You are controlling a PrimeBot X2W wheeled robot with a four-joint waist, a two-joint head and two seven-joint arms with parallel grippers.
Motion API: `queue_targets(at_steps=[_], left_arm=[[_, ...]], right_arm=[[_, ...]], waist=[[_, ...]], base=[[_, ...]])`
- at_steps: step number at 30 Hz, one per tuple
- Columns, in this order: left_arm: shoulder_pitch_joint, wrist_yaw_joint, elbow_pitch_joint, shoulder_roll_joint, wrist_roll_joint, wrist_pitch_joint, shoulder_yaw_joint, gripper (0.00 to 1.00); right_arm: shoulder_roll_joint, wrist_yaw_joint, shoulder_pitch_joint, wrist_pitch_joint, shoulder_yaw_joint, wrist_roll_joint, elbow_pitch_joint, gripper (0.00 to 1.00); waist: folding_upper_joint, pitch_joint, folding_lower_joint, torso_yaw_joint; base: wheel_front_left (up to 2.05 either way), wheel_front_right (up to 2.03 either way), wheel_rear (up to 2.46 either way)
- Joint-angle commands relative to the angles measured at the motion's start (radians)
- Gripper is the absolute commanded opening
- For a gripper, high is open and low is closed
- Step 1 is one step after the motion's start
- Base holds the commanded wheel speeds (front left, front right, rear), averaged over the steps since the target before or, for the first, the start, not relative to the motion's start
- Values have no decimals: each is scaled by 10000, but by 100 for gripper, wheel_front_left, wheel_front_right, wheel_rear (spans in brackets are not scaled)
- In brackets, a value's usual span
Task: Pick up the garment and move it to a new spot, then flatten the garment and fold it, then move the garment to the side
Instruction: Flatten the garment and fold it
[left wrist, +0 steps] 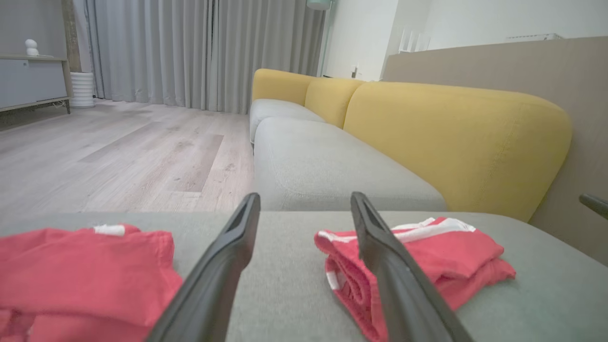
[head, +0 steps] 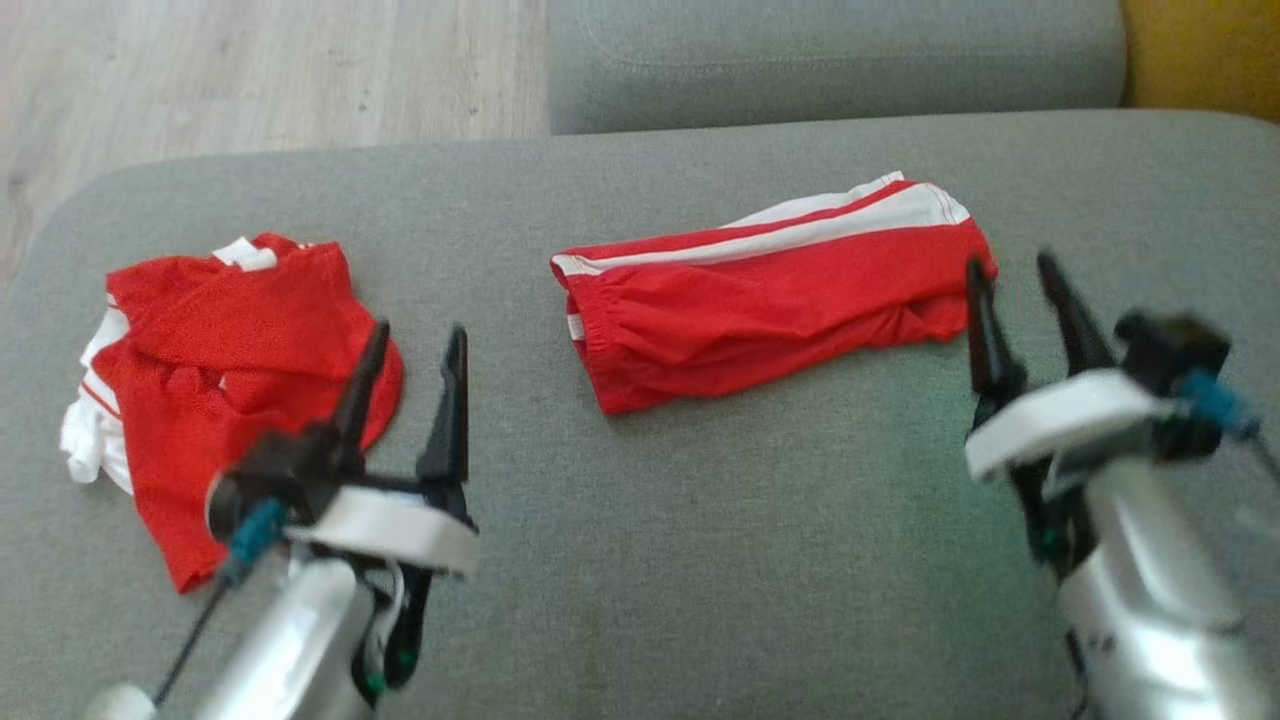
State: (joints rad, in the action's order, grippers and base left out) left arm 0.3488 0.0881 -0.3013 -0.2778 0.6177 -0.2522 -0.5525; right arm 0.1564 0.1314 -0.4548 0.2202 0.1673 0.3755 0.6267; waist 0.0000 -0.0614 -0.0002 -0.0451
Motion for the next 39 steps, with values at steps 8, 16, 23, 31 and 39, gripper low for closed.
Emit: queue_targets(at_steps=[8,16,23,31,39], left_arm=[[-1182,-15,331,393,-681,-95,880,100],[-1845,-437,512,975,-1291,-95,1686,100],[-1522,-965,414,1389,-1658,-95,2154,100],[-916,-1506,111,1683,-2061,-95,1914,100],[-544,-1733,-9,1925,-2151,-95,1884,100]], right_arm=[[-898,-7,1885,-49,-542,-824,-1196,100],[-1050,-7,2422,-453,-872,-1099,-2051,100],[-1059,-7,1637,-1047,-1166,-1419,-2420,100],[-1060,-7,-337,-2027,-3306,-1572,-1109,100],[-1059,-7,-1937,-2363,-5888,-2846,785,100]], waist=[[0,380,2,-48],[0,252,2,-88],[0,-370,2,-396],[0,-1231,2,-1085],[0,-1849,2,-1776]], base=[[0,0,0],[0,0,0],[0,0,0],[0,0,0],[0,0,0]])
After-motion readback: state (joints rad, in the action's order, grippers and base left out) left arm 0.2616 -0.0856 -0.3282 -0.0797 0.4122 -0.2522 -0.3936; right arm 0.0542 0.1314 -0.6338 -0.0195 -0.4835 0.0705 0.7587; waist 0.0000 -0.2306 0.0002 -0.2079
